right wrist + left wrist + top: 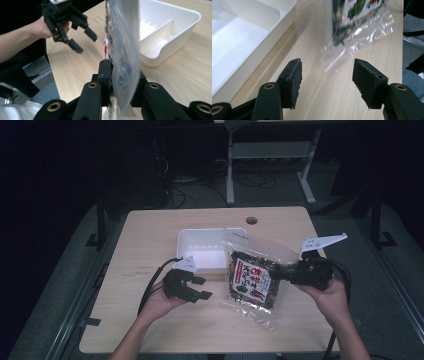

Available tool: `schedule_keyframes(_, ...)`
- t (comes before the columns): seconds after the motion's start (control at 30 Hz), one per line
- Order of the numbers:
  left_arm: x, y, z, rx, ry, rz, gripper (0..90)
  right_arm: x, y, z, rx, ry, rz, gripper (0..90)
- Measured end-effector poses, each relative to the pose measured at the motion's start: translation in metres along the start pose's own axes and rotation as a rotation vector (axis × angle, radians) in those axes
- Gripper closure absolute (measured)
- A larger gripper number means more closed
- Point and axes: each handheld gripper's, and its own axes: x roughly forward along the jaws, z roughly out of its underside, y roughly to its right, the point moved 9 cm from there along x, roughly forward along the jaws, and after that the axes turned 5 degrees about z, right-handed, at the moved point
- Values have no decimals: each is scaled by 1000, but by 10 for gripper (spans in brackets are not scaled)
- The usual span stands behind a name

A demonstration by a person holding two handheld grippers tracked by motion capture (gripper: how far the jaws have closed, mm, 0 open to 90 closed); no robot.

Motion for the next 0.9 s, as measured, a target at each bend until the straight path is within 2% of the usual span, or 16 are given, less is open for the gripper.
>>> schedule_keyframes(0.2,-10,-1,17,-11,-5,-33,380,-3,-3,-12,-9,5,26,755)
schedule_keyframes(0.4,-20,-5,35,-25,0,-73,333,-7,-6,-28,-10,33,38,758)
schedule_keyframes(0.67,-24,-11,57,-68,16,-90,300,-3,-11,-50,-31,38,56,767)
schedule_keyframes(0.9,-31,-12,64,-75,30,-99,296,-4,-14,-73,-31,89,68,767)
